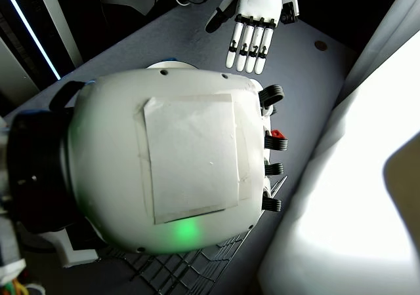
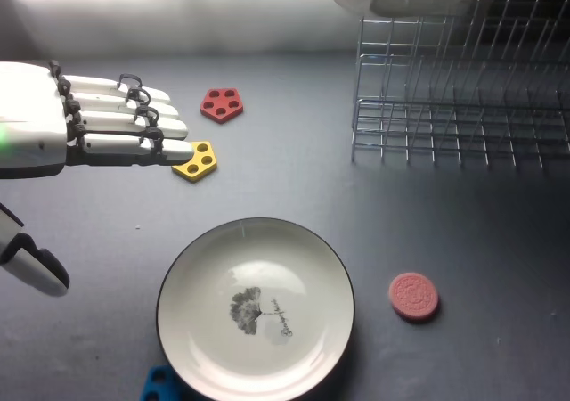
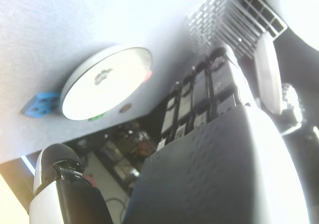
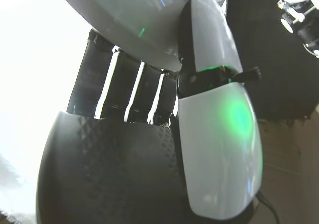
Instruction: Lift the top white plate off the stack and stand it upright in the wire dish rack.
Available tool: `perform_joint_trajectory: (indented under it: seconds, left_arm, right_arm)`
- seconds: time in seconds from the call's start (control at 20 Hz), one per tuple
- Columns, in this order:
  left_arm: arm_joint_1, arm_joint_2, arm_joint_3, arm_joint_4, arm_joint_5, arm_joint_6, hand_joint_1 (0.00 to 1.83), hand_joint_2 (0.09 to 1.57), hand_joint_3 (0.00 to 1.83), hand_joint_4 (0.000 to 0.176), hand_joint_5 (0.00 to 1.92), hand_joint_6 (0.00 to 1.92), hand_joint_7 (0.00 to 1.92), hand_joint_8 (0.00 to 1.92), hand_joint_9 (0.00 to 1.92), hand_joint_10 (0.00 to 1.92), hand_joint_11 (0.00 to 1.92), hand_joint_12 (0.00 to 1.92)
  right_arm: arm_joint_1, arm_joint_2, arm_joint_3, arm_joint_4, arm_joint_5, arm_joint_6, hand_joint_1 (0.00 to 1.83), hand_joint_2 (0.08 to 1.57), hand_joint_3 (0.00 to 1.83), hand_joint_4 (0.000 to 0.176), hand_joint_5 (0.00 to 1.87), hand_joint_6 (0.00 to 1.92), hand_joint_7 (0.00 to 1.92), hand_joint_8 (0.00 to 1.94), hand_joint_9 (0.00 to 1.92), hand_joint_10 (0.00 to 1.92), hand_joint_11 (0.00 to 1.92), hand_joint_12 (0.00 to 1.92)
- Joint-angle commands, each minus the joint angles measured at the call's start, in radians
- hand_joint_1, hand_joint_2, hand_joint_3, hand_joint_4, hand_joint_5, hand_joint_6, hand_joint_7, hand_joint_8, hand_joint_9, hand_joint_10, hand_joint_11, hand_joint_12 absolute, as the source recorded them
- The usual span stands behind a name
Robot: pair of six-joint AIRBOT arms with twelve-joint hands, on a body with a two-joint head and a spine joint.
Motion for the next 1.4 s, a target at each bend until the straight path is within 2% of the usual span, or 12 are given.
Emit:
perform_joint_trajectory:
  seconds: [0.0,0.25,0.4,0.45,0.55,0.6,0.85,1.05,1.1,1.35]
  left_arm:
    - [-0.013,0.017,-0.004,-0.083,-0.064,0.002,0.34,0.83,0.0,0.0,0.0,0.0,0.02,0.0,0.05,0.01,0.08,0.02]
    - [-0.001,0.038,-0.005,-0.087,-0.07,0.002,0.35,0.83,0.0,0.0,0.0,0.0,0.02,0.0,0.03,0.0,0.06,0.01]
    - [0.015,0.048,-0.006,-0.103,-0.075,0.004,0.34,0.83,0.0,0.0,0.01,0.0,0.03,0.01,0.05,0.01,0.09,0.02]
    - [0.019,0.051,-0.007,-0.108,-0.075,0.004,0.32,0.83,0.0,0.0,0.0,0.0,0.03,0.0,0.05,0.0,0.08,0.01]
    - [0.031,0.06,-0.01,-0.114,-0.079,0.006,0.32,0.84,0.0,0.0,0.01,0.0,0.03,0.0,0.04,0.0,0.08,0.02]
    - [0.036,0.065,-0.013,-0.115,-0.08,0.006,0.31,0.83,0.0,0.0,0.01,0.0,0.03,0.0,0.05,0.0,0.09,0.02]
    - [0.047,0.087,-0.039,-0.115,-0.075,0.007,0.35,0.84,0.0,0.0,0.02,0.01,0.05,0.01,0.07,0.01,0.11,0.03]
    - [0.05,0.101,-0.082,-0.115,-0.046,0.011,0.33,0.84,0.0,0.0,0.03,0.01,0.06,0.01,0.07,0.0,0.1,0.02]
    - [0.053,0.104,-0.093,-0.119,-0.039,0.014,0.33,0.83,0.0,0.0,0.02,0.0,0.06,0.01,0.07,0.01,0.09,0.02]
    - [0.056,0.108,-0.099,-0.15,-0.024,0.015,0.33,0.84,0.0,0.0,0.02,0.0,0.06,0.0,0.08,0.01,0.11,0.03]
  right_arm:
    - [0.027,0.017,0.006,0.075,0.018,0.013,1.5,1.06,0.0,0.0,0.93,1.01,1.07,0.65,1.12,0.67,0.98,1.35]
    - [0.058,0.017,0.004,0.066,0.018,0.013,1.5,1.04,0.0,0.0,0.96,0.93,1.11,0.59,1.21,0.54,1.0,1.33]
    - [0.072,0.017,0.004,0.059,0.018,0.013,1.5,1.03,0.0,0.0,0.99,0.83,1.18,0.47,1.25,0.5,1.0,1.35]
    - [0.073,0.017,0.004,0.057,0.018,0.013,1.5,1.02,0.0,0.0,1.0,0.82,1.22,0.38,1.27,0.47,1.02,1.32]
    - [0.072,0.018,0.004,0.044,0.018,0.019,1.5,1.02,0.0,0.0,1.01,0.83,1.24,0.33,1.24,0.51,1.03,1.29]
    - [0.072,0.018,0.004,0.041,0.018,0.02,1.5,1.02,0.0,0.0,1.0,0.84,1.21,0.4,1.23,0.51,1.03,1.3]
    - [0.073,0.03,-0.005,0.033,0.023,0.037,1.5,1.04,0.0,0.0,0.98,0.94,1.12,0.51,1.18,0.61,0.98,1.35]
    - [0.082,0.044,-0.015,0.001,0.041,0.071,1.5,1.04,0.0,0.0,0.98,0.93,1.13,0.48,1.2,0.6,0.98,1.35]
    - [0.086,0.053,-0.024,0.001,0.046,0.071,1.5,1.03,0.0,0.0,0.96,0.92,1.16,0.45,1.24,0.53,1.0,1.33]
    - [0.084,0.077,-0.04,-0.004,0.065,0.07,1.5,1.03,0.0,0.0,0.98,0.91,1.18,0.41,1.24,0.49,1.04,1.27]
